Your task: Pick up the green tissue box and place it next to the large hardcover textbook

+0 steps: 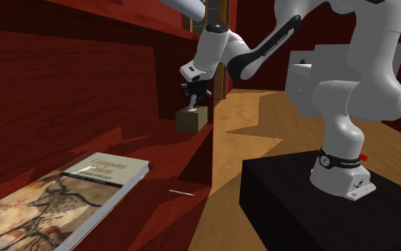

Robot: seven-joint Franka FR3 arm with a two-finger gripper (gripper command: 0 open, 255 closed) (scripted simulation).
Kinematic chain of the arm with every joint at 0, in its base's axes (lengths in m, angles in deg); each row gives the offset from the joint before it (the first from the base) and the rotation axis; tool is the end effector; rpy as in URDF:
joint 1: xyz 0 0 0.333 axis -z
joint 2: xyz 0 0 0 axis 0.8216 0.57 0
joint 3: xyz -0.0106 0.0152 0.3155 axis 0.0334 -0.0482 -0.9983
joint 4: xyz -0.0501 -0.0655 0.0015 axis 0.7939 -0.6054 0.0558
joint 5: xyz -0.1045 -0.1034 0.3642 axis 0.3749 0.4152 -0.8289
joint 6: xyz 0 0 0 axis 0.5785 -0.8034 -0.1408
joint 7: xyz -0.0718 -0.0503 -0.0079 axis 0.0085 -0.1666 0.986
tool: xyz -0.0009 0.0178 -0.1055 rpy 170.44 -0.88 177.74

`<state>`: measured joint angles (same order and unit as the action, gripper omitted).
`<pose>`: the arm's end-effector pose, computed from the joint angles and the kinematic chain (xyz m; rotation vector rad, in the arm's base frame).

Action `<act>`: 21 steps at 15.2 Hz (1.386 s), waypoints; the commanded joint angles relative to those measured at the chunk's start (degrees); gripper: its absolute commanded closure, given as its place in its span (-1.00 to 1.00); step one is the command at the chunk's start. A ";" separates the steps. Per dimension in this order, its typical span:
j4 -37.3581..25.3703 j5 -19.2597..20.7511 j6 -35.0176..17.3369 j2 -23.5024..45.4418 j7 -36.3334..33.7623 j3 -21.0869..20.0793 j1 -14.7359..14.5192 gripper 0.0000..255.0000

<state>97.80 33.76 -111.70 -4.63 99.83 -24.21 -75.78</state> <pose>0.4563 -0.2436 0.4025 2.0569 1.5134 -0.3205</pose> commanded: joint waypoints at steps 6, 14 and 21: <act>-0.75 -7.68 3.80 -9.85 -13.79 1.87 1.60 -1.00; -1.17 -5.63 -1.59 -6.05 -15.10 16.13 -9.86 -1.00; -1.92 0.49 2.30 -11.09 -18.70 22.64 -17.86 -1.00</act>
<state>97.25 52.45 -115.68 -16.71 80.78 -4.55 -90.92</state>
